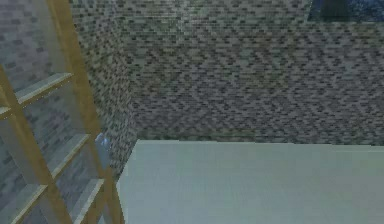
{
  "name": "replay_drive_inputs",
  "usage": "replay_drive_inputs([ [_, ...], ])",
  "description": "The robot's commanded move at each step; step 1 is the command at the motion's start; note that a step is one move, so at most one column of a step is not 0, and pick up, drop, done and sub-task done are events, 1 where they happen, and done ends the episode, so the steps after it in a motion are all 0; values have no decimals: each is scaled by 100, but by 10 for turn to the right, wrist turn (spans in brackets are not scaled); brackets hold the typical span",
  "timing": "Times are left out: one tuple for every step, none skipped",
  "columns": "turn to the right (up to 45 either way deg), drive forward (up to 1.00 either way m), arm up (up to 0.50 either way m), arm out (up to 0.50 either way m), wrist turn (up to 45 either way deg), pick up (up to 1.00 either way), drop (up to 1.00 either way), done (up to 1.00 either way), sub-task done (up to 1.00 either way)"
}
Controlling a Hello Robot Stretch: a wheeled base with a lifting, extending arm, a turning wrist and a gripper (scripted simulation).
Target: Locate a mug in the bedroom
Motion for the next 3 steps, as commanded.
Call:
replay_drive_inputs([
  [-60, 0, 0, 0, 0, 0, 0, 0, 0],
  [0, 10, 0, 0, 0, 0, 0, 0, 0],
  [390, 0, 0, 0, 0, 0, 0, 0, 0],
])
